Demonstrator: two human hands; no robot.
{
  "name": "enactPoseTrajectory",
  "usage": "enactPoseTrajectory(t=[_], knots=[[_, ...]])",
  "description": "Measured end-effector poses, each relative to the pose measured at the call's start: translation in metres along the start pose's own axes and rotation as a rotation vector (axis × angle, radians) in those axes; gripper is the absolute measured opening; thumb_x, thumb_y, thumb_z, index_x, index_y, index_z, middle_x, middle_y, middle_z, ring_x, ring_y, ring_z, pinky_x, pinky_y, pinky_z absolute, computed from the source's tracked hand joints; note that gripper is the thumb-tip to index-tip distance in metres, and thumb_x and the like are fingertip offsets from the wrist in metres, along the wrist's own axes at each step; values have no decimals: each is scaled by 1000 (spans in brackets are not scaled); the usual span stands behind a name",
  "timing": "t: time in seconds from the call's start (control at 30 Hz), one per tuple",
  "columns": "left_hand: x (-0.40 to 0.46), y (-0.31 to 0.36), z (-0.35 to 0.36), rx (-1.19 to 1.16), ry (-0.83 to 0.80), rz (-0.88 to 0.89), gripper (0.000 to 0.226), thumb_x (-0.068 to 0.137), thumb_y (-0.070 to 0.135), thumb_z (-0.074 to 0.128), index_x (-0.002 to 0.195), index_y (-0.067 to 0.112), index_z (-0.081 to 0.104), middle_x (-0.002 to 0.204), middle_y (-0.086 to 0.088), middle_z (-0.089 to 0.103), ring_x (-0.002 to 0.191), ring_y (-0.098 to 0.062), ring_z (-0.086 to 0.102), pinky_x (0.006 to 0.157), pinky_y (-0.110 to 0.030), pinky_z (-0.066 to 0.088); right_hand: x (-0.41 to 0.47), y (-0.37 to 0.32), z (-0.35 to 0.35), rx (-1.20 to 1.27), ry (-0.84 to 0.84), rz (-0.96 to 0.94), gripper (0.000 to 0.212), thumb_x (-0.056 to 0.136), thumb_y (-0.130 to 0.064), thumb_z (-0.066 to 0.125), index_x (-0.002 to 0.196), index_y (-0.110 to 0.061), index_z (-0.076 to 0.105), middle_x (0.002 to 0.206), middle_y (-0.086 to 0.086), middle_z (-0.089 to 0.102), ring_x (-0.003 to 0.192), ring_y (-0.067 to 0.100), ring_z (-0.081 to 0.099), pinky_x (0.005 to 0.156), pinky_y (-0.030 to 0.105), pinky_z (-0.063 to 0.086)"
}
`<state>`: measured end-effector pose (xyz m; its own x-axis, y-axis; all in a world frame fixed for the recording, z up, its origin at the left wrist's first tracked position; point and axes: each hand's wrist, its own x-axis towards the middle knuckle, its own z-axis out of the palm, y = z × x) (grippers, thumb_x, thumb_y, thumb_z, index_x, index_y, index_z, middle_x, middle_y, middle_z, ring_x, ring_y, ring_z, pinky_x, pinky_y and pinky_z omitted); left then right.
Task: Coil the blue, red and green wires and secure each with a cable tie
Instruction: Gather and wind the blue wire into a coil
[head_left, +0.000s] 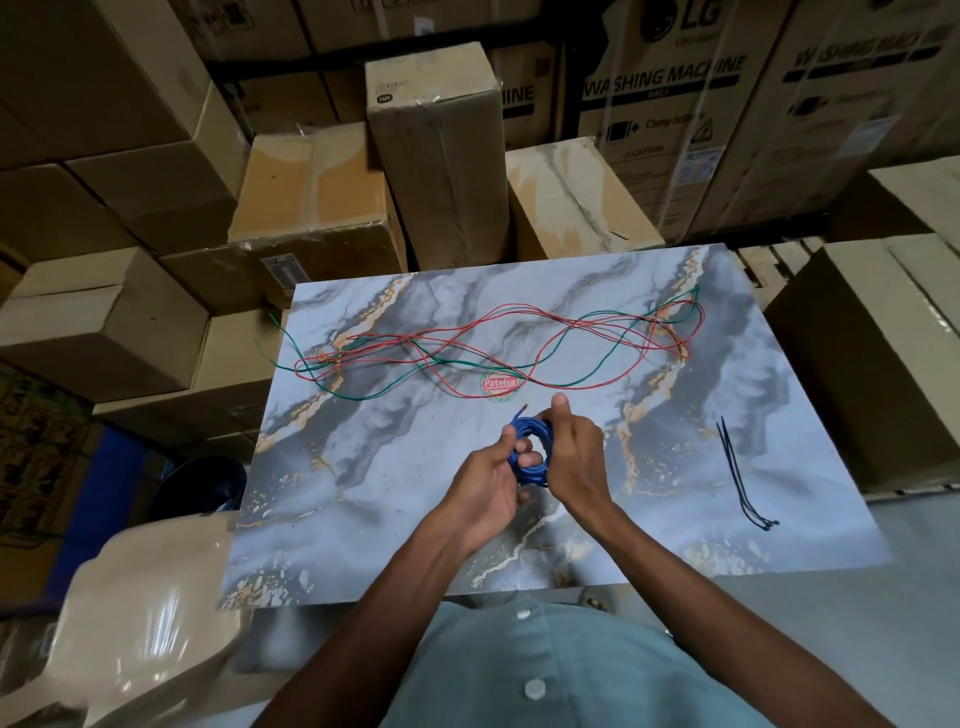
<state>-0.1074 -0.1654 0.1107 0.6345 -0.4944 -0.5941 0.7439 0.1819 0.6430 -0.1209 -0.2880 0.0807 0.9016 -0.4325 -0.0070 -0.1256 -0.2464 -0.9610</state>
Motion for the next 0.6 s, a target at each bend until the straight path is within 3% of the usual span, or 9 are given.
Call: enactPoseTrajectory(t=[0.1, 0.2, 0.3, 0.37, 0.43, 0.5, 0.6], knots=[[-3, 4, 3, 93, 5, 8, 39, 106, 44, 32, 78, 21, 46, 68, 8, 50, 65, -10, 44, 64, -30, 30, -1, 3, -1, -46, 65, -27, 63, 110, -43, 30, 55, -25, 53, 45, -7, 45, 45, 8, 43, 51, 20, 29], [-2, 4, 2, 157, 56, 24, 39, 107, 41, 33, 76, 20, 46, 66, 7, 49, 62, -10, 43, 65, -30, 29, -4, -1, 1, -49, 20, 40, 63, 109, -49, 36, 54, -23, 51, 45, -4, 44, 47, 7, 41, 53, 24, 30], [4, 4, -6, 243, 130, 76, 37, 107, 37, 36, 76, 20, 46, 61, 7, 46, 61, -11, 39, 67, -33, 26, 0, -8, -6, 33, -220, 172, 62, 106, -57, 39, 80, -13, 75, 71, 14, 70, 62, 19, 61, 67, 33, 47], [7, 5, -13, 268, 162, 109, 35, 107, 34, 36, 76, 19, 45, 58, 7, 44, 61, -11, 39, 68, -32, 28, 3, -9, -16, 147, -383, 218, 41, 105, -48, 50, 107, -18, 78, 97, 8, 78, 92, 21, 73, 85, 33, 56], [7, 7, -18, 276, 167, 134, 35, 107, 31, 35, 76, 17, 45, 57, 7, 43, 61, -11, 42, 70, -31, 32, 4, -5, -29, 266, -511, 268, 28, 100, -32, 65, 122, -17, 75, 110, 6, 78, 109, 23, 73, 92, 36, 60], [6, 7, -22, 305, 147, 145, 37, 108, 29, 33, 76, 15, 44, 57, 6, 44, 63, -12, 43, 72, -31, 35, 3, -1, -36, 299, -584, 290, 31, 94, -19, 74, 124, -12, 74, 109, 11, 79, 108, 27, 74, 88, 35, 61], [5, 6, -24, 324, 102, 132, 38, 109, 30, 32, 76, 15, 45, 58, 6, 45, 64, -12, 43, 73, -32, 32, 2, 3, -38, 329, -530, 306, 33, 88, -14, 80, 119, -7, 76, 105, 16, 79, 106, 35, 74, 83, 36, 61]])
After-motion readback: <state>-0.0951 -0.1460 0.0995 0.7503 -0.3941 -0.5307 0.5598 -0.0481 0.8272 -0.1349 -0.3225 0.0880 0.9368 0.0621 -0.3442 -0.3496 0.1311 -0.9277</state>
